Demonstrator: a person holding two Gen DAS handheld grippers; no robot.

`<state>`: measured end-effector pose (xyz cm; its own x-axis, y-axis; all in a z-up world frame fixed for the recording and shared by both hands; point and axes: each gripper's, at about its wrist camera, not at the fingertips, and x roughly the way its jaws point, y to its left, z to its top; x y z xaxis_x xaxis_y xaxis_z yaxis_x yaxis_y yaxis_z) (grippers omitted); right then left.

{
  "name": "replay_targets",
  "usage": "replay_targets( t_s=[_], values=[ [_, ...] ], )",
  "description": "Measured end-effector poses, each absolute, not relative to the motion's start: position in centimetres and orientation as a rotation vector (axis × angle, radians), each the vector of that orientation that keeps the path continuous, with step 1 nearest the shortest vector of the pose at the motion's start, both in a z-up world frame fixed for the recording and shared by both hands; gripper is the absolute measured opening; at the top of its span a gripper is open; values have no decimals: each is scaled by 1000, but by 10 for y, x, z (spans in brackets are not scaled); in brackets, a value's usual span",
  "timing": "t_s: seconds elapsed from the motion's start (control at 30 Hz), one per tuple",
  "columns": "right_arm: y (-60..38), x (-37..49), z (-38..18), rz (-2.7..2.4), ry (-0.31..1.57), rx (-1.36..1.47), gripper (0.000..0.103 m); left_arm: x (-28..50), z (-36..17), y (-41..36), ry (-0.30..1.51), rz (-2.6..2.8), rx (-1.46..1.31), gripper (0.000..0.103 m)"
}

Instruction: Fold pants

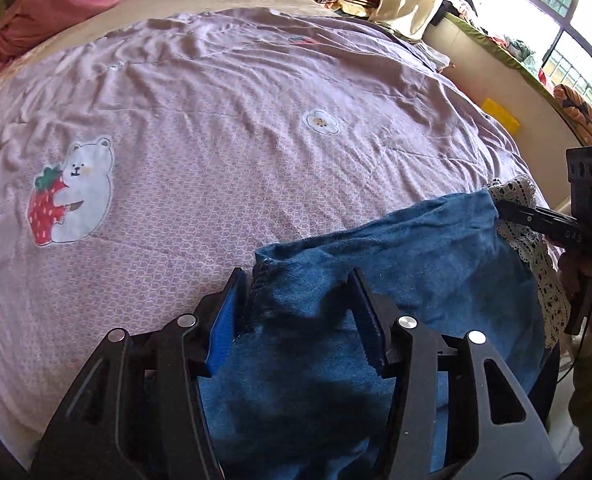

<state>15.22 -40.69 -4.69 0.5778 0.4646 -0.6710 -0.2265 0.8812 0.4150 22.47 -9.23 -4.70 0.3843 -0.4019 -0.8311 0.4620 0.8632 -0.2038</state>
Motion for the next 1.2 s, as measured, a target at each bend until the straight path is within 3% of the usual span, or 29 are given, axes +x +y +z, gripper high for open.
replay_targets(
  t_s=[0.03, 0.07, 0.17, 0.37, 0.6, 0.77, 0.93, 1.0, 1.13, 1.2],
  values=[
    [-403, 148, -42, 413, 846, 282, 17, 224, -48, -94, 1044, -559, 64, 26],
    [-400, 144, -36, 410, 824, 264, 16, 225, -49, -95, 1043, -558, 68, 19],
    [-395, 134, -12, 381, 746, 205, 15, 223, -43, -94, 1025, -544, 78, 6],
    [-387, 165, 27, 322, 666, 48, 14, 228, -13, -98, 926, -499, 88, 5],
    [-369, 225, -42, 271, 906, -91, 19, 244, -44, -99, 967, -428, 105, 5],
    [-388, 216, -38, 209, 866, -4, 50, 238, -46, -99, 949, -407, 136, 11],
    [-409, 172, -2, 203, 771, 95, 61, 216, -20, -93, 892, -426, 104, 32],
    [-414, 152, 9, 214, 742, 128, 67, 204, -9, -90, 867, -431, 95, 32],
    [-418, 114, 15, 218, 732, 172, 72, 172, 11, -82, 819, -426, 100, 50],
    [-417, 99, 12, 222, 740, 188, 72, 158, 17, -79, 812, -419, 90, 52]
  ],
)
